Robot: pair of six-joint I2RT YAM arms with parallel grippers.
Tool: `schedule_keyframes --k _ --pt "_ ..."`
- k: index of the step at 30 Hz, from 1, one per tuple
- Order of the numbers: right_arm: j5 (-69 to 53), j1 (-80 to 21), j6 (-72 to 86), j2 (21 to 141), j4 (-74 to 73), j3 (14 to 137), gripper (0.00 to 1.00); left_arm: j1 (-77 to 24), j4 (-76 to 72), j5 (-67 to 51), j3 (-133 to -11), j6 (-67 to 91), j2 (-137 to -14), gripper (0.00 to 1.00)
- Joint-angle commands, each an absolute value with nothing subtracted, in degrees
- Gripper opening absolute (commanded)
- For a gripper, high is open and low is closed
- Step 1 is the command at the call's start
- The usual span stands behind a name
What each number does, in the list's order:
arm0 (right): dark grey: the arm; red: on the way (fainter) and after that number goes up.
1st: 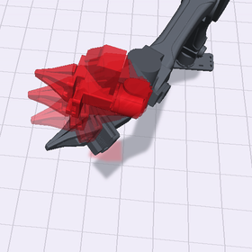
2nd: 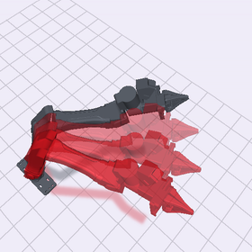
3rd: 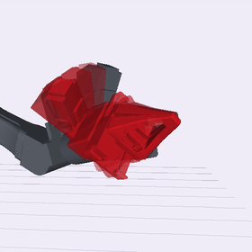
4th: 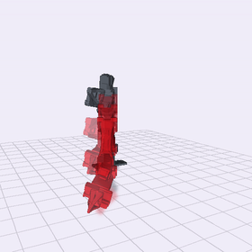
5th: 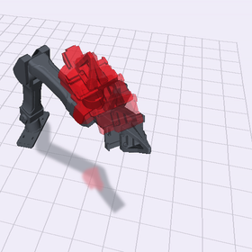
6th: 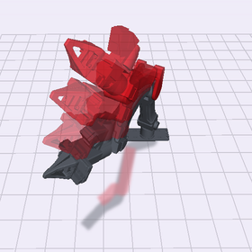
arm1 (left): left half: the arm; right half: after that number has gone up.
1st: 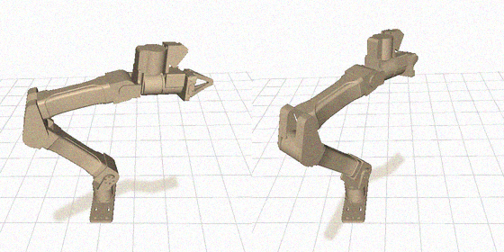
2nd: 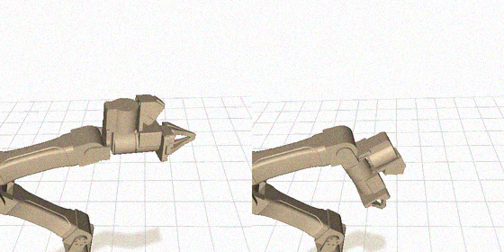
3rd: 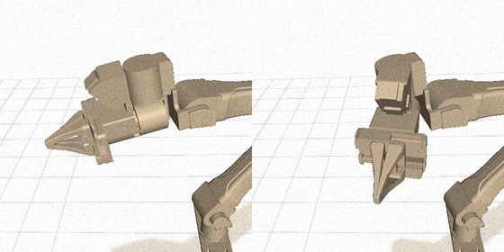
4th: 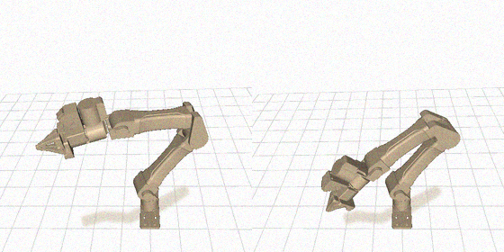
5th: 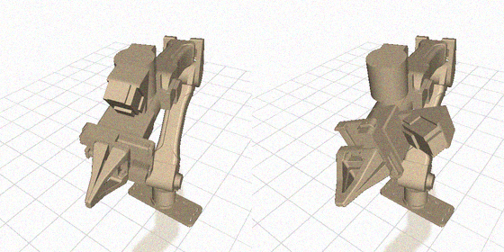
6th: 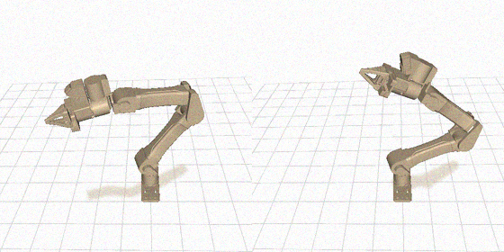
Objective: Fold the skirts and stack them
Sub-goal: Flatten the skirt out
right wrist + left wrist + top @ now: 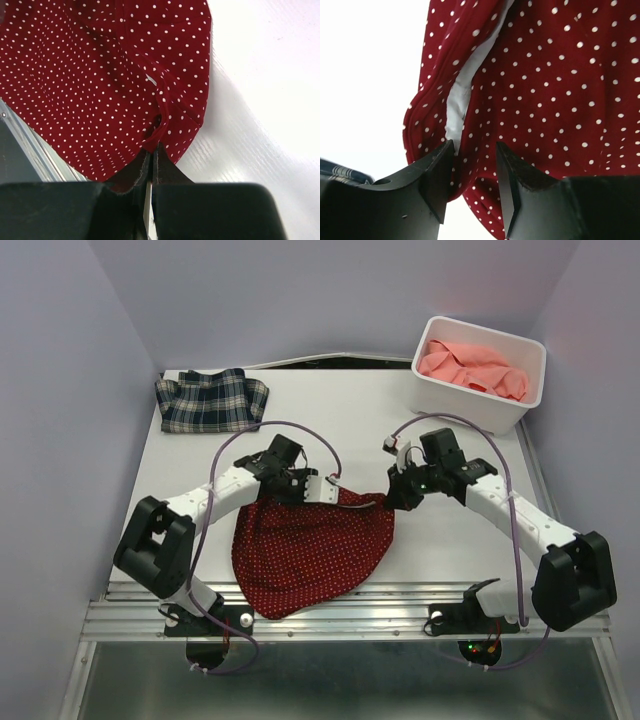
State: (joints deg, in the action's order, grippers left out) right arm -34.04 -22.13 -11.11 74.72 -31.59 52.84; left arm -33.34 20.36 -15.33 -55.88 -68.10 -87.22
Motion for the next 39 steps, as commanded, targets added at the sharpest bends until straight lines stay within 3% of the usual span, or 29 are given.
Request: schedule_keyframes --k 1,7,9,10,11,13,19,24,27,31,32,34,37,39 --pt "-35.51 -21.8 -10.72 73.92 -29.27 56.6 0.01 -33.75 20.65 -17.23 -58.45 -68.82 -87.53 0.51" --pt "-34.81 -21.8 -10.46 73.3 -29.18 55.64 0.01 -33.75 20.39 -15.82 -59.15 -68.29 -91.48 0.48" --pt "-33.58 -21.8 -10.46 72.86 -29.27 55.46 0.01 -33.75 20.21 -14.5 -59.32 -68.03 -92.46 0.35" --pt "-33.14 -21.27 -10.46 72.77 -29.27 55.2 0.01 -33.58 21.0 -14.68 -59.59 -67.33 -92.55 0.17" --pt "-32.0 -21.27 -10.46 72.34 -29.27 55.11 0.01 -33.14 22.05 -15.55 -60.81 -66.89 -92.55 0.09" --pt "-30.68 -19.79 -10.55 71.99 -29.01 54.93 0.01 -30.69 24.77 -18.7 -64.49 -62.87 -91.33 0.0" --pt "-27.95 -11.27 -12.65 71.37 -28.74 60.89 0.01 -18.3 27.25 -30.22 -80.74 -49.77 -83.51 0.0" --pt "-27.52 -4.05 -11.87 75.14 -27.25 72.75 0.01 -9.32 15.4 -38.76 -88.86 -30.55 -78.32 0.0" --pt "-29.41 -4.04 -10.64 77.42 -25.23 80.84 0.01 -9.4 7.83 -42.16 -86.58 -25.15 -74.89 0.0" --pt "-42.32 -5.96 -2.93 76.39 -24.09 87.35 0.01 -18.87 15.79 -46.41 -86.48 -28.89 -73.22 0.0" --pt "-42.54 -11.46 -2.81 75.77 -23.65 88.58 0.01 -26.47 20.95 -43.53 -85.44 -34.22 -72.6 0.0" --pt "-37.81 -18.34 -3.43 73.84 -24.25 88.94 0.01 -30.84 21.01 -41.58 -82.98 -33.76 -70.42 0.0" --pt "-32.11 -20.21 -2.53 73.74 -23.11 89.46 0.01 -26.66 15.48 -38.41 -82.0 -26.03 -69.96 0.0" --pt "-25.26 -17.42 -5.44 74.62 -23.56 91.13 0.01 -15.55 10.39 -38.94 -84.45 -17.35 -70.4 0.0"
